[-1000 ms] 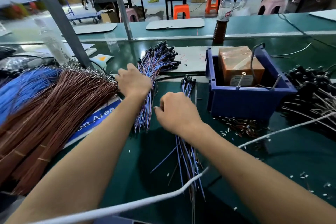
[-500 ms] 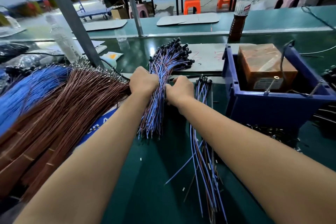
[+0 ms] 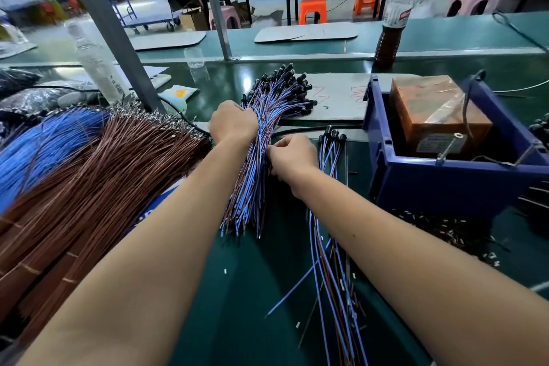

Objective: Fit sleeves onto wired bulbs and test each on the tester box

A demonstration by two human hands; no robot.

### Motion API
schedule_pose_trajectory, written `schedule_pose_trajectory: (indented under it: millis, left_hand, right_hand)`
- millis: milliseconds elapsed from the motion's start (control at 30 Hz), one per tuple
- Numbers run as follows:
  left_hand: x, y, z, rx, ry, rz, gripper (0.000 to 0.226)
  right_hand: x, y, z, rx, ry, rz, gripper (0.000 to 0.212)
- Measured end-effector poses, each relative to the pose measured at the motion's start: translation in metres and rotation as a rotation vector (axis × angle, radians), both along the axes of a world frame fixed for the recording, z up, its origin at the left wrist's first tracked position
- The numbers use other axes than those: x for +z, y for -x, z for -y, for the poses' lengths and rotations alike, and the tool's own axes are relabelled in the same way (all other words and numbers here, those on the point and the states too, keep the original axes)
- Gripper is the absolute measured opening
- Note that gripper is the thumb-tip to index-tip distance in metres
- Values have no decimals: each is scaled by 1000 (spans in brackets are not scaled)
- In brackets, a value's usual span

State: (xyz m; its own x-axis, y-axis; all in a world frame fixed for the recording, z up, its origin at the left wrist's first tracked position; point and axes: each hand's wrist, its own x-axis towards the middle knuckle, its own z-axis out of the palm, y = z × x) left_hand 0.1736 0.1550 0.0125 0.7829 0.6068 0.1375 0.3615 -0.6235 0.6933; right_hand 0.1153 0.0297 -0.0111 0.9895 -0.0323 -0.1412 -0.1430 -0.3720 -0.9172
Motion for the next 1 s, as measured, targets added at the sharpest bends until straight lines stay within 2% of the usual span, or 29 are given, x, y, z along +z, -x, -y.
schedule_pose_trajectory:
  millis: [67, 133, 300, 367, 400, 500, 600, 833, 900, 1000]
  left_hand:
    - [2, -2, 0, -3, -31, -29, 31]
    - [4, -3, 0, -24, -33, -45, 27]
    - [16, -3, 3, -55, -50, -85, 23]
    - [21, -1, 6, -81, -79, -118, 5]
    - [23, 0, 7, -84, -110, -131, 4]
    - [24, 0, 6, -104, -137, -154, 8]
    - [22, -1, 5, -87, -110, -150, 26]
    - [22, -1, 8, 40, -5, 30, 7]
    - [25, -2, 12, 80, 51, 126, 22]
    - [42, 6, 29, 82, 147, 310, 18]
  right_hand:
    - [-3, 1, 1, 3, -19, -8, 17]
    - [-6, 1, 3, 14, -29, -9, 14]
    - [-7, 3, 7, 31, -62, -6, 19]
    - [-5, 4, 7, 34, -66, -5, 18]
    - [-5, 5, 6, 34, -61, -5, 17]
    - [-4, 8, 6, 38, -46, 3, 16]
    - [-5, 10, 8, 63, -36, 17, 15]
    - [0, 16, 18, 59, -64, 15, 14]
    - [4, 20, 22, 48, -49, 81, 13]
    - [17, 32, 25, 50, -13, 280, 5]
